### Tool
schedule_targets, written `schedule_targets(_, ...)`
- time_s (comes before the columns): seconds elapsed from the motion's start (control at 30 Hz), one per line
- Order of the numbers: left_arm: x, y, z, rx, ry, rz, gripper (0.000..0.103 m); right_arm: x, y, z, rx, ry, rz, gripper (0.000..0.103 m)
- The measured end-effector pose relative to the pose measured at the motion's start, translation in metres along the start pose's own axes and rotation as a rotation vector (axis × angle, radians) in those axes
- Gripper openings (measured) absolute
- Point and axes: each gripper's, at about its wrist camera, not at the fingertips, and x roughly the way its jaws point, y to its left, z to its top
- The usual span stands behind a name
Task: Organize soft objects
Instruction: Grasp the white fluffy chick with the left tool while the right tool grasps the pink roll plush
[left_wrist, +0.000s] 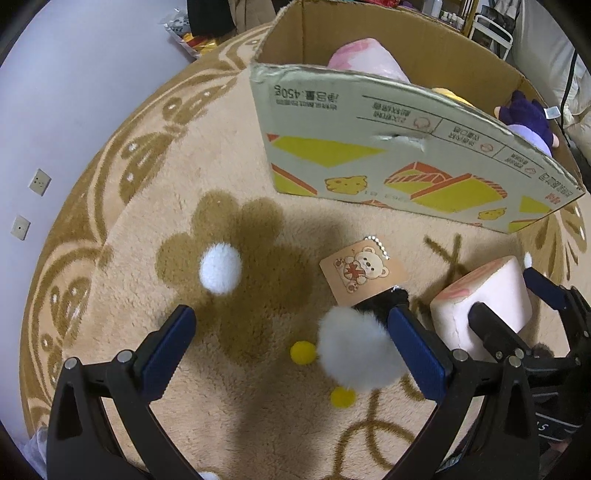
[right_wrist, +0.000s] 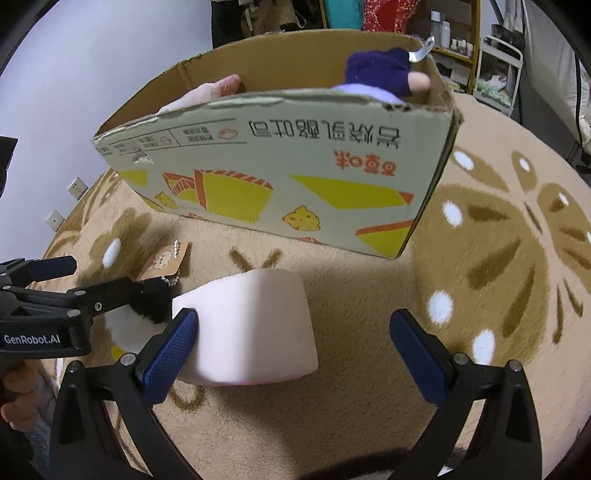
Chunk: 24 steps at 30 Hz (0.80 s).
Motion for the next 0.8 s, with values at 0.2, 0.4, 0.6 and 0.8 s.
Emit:
schedule_targets(0.2, 0.006, 0.002, 0.001, 0.004, 0.015, -0.018, 0.103, 0.006, 0.007, 0.000, -0.033, 0.030, 0.053, 0.074)
schedule_targets(0.4, 0.010, 0.000, 0.001, 0.014, 0.029, -0.045, 0.103, 0.005, 0.017, 0.000, -0.073, 0.033, 0.082, 0.054)
schedule_targets(0.6, 0.019, -0.004, -0.003, 0.011, 0.056, -0.090, 0.097, 0.001, 0.012, 0.000, -0.056, 0.032, 0.105, 0.053)
schedule_targets(0.8, 0.020, -0.012, -0.004, 0.038, 0.064, -0.122, 0.087, -0.005, 0.010, -0.001, -0.060, 0.027, 0.107, 0.052)
